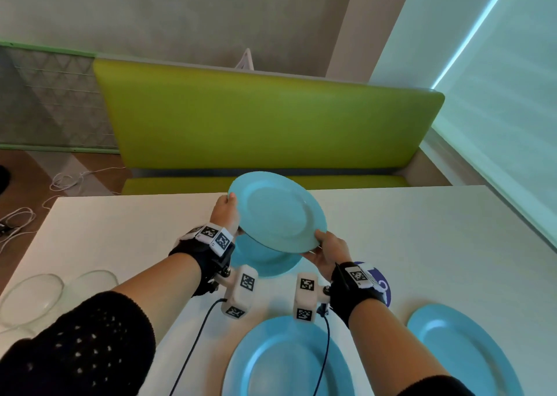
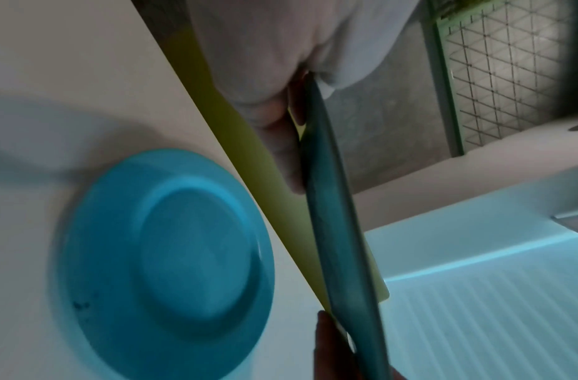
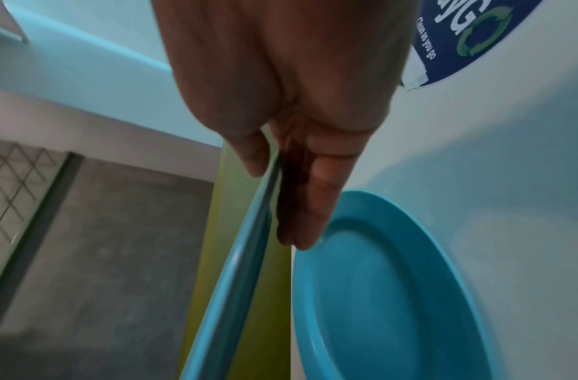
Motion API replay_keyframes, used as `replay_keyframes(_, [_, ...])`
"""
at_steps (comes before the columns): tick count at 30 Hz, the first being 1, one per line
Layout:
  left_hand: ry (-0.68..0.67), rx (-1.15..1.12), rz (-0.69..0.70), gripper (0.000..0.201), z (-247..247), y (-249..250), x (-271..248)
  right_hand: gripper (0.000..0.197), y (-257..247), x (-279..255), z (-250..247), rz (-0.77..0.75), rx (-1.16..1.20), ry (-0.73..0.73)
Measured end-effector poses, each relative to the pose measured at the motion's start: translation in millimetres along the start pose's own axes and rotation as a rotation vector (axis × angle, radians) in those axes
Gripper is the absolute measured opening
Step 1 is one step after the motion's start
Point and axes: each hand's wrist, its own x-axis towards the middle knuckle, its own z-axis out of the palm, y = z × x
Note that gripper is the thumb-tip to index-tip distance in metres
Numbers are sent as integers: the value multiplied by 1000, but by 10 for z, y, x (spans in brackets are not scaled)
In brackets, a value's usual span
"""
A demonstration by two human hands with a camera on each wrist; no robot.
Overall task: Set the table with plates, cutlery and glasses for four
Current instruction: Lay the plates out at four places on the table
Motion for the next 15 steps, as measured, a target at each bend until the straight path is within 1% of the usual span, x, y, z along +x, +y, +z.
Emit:
replay_keyframes(2, [-56, -46, -25, 38, 180, -39, -60, 31, -87, 40, -155, -25, 48, 37])
replay_keyframes(4, [-133, -36, -50, 38, 342, -53, -98, 33, -182, 61, -317, -32, 82, 56])
replay_keyframes(6, [-207, 2, -73, 38, 475, -56, -129, 35, -259, 157, -530, -36, 98, 127])
replay_keyframes(7, [-218, 35, -89, 39, 528, -63, -136, 37, -303, 193, -630, -33, 113, 182])
replay_keyframes(9, [-202, 106, -117, 40, 592, -103, -119, 39, -372, 331, -886, -15, 136, 281])
replay_keyframes(11, [-171, 139, -138, 39, 618, -160, -89, 42, -418, 449, -1122, 65, 181, 331])
replay_keyframes(13, [-156, 149, -161, 37, 642, -194, -72, 41, -446, 530, -1274, 93, 257, 407])
replay_keyframes(14, [-155, 154, -165, 37, 652, -203, -64, 38, -448, 515, -1352, 105, 237, 415])
replay_keyframes(15, [-154, 159, -168, 36, 665, -202, -58, 37, -443, 512, -1421, 55, 25, 473])
